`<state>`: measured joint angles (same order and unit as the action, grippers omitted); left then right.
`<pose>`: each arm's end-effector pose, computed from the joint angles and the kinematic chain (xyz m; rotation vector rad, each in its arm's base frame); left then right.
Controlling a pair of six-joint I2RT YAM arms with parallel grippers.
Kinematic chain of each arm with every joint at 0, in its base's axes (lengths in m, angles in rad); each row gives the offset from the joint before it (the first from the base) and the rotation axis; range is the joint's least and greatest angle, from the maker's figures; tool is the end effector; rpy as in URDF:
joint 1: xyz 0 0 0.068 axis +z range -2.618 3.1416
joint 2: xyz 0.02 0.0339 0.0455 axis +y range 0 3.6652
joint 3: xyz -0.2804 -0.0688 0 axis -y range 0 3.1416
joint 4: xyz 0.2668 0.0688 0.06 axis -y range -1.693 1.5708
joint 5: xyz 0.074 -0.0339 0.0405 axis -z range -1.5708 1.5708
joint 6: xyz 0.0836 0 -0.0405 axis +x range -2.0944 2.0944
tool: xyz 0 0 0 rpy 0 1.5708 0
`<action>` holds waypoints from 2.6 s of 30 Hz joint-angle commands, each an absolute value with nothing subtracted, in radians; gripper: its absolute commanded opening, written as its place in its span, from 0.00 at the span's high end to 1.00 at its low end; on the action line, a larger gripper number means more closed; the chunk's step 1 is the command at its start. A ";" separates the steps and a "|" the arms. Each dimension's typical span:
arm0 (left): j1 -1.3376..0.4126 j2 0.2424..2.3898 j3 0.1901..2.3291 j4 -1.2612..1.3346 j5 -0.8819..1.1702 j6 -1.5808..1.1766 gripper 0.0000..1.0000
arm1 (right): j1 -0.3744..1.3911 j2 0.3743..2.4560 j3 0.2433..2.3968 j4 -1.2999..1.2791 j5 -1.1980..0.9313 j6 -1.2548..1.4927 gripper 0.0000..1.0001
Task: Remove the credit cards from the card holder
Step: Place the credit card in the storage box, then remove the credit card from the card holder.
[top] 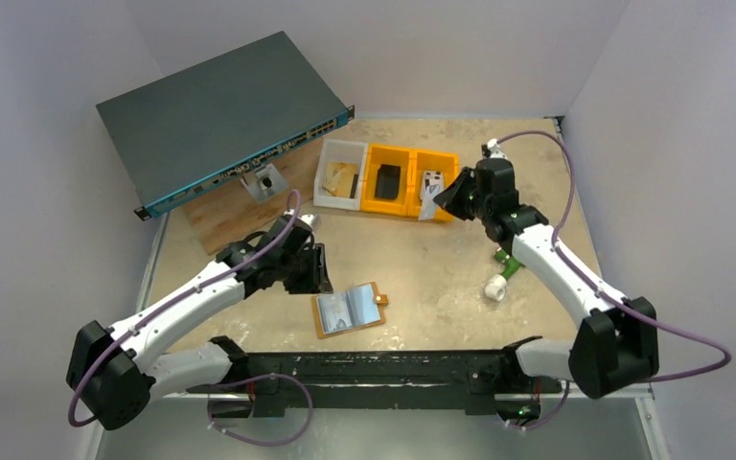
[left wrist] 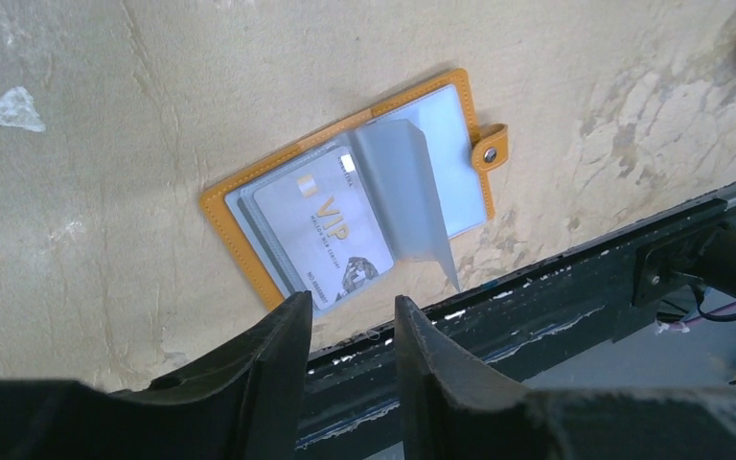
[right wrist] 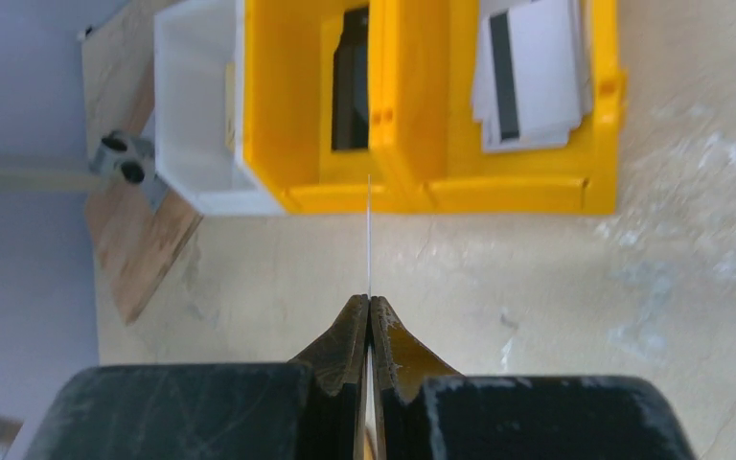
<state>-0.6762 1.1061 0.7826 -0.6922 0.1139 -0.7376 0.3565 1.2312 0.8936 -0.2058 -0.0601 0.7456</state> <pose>0.1884 -0.1633 0.2028 -0.0394 2.7245 -0.6222 0.3103 0.1209 0.2647 0.3882 2.1631 0.7054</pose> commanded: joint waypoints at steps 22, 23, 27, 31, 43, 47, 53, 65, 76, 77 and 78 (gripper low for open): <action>-0.672 1.095 0.929 -0.732 0.138 -0.618 0.54 | 0.235 1.865 1.486 -0.395 0.157 0.557 1.00; -0.672 1.098 0.931 -0.733 0.138 -0.616 0.54 | 0.236 1.871 1.488 -0.393 0.157 0.556 0.97; -0.670 1.114 0.936 -0.734 0.132 -0.611 0.53 | 0.236 1.887 1.500 -0.395 0.154 0.553 0.82; -0.670 1.129 0.939 -0.724 0.138 -0.618 0.54 | 0.236 1.895 1.516 -0.385 0.132 0.547 0.67; -0.660 1.146 0.931 -0.732 0.100 -0.647 0.54 | 0.312 1.708 1.407 -0.380 0.055 0.567 0.52; -0.617 1.139 0.891 -0.722 0.094 -0.686 0.54 | 0.436 1.570 1.279 -0.350 0.036 0.597 0.51; -0.569 1.143 0.824 -0.694 0.127 -0.720 0.54 | 0.660 1.444 1.118 -0.297 -0.006 0.663 0.50; -0.547 1.172 0.729 -0.643 0.171 -0.771 0.54 | 0.961 1.503 1.004 -0.306 -0.001 0.748 0.47; -0.546 1.180 0.670 -0.622 0.169 -0.784 0.55 | 1.042 1.625 1.053 -0.357 0.027 0.759 0.67; -0.547 1.180 0.666 -0.618 0.170 -0.785 0.55 | 1.045 1.631 1.057 -0.361 0.028 0.759 0.70; -0.548 1.183 0.662 -0.614 0.171 -0.785 0.55 | 1.048 1.634 1.061 -0.360 0.024 0.759 0.74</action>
